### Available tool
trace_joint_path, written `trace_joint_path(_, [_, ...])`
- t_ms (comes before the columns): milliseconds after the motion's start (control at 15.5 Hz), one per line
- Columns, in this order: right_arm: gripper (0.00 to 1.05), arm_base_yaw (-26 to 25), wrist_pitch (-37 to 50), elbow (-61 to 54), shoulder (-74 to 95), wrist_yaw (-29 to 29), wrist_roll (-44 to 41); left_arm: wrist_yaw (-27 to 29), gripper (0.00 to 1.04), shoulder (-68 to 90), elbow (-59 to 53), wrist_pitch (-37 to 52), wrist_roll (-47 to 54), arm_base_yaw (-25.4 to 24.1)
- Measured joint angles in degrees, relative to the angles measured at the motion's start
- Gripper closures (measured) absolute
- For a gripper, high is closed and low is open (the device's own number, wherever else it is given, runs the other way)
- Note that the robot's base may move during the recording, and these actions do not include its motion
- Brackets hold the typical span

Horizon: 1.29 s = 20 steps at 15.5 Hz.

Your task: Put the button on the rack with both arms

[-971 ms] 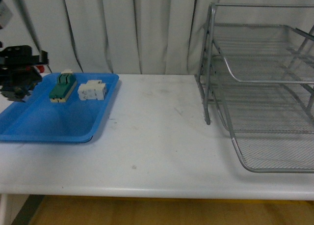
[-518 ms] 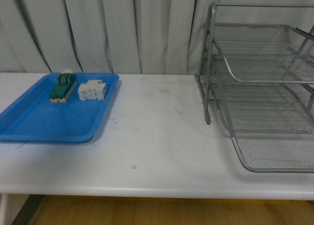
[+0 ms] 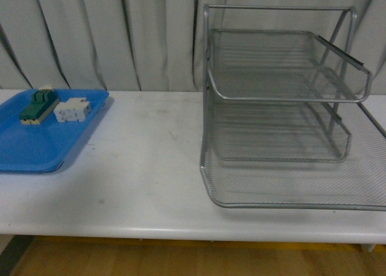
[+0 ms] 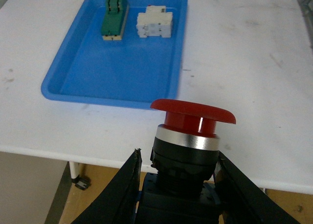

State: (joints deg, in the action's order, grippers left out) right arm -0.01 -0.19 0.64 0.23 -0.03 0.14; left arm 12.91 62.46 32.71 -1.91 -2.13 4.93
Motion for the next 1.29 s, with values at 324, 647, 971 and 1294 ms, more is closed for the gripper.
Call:
trace_joint_path(324, [0.06,0.0,0.0,0.0,0.0,0.2,0.0,-0.1,0.64,0.1,0.0,-0.2,0.0,0.2])
trace_joint_path(647, [0.06,0.0,0.0,0.0,0.0,0.2,0.0,-19.4,0.64,17.3,9.2,8.0,12.9,13.4])
trace_joint_path(971, [0.06,0.0,0.0,0.0,0.0,0.2,0.0,-18.9,0.64,36.2,24.0,7.9,16.2,21.5])
trace_joint_path(1294, [0.06,0.0,0.0,0.0,0.0,0.2,0.0,-15.2,0.65,50.4,34.1,7.0,16.0,23.1])
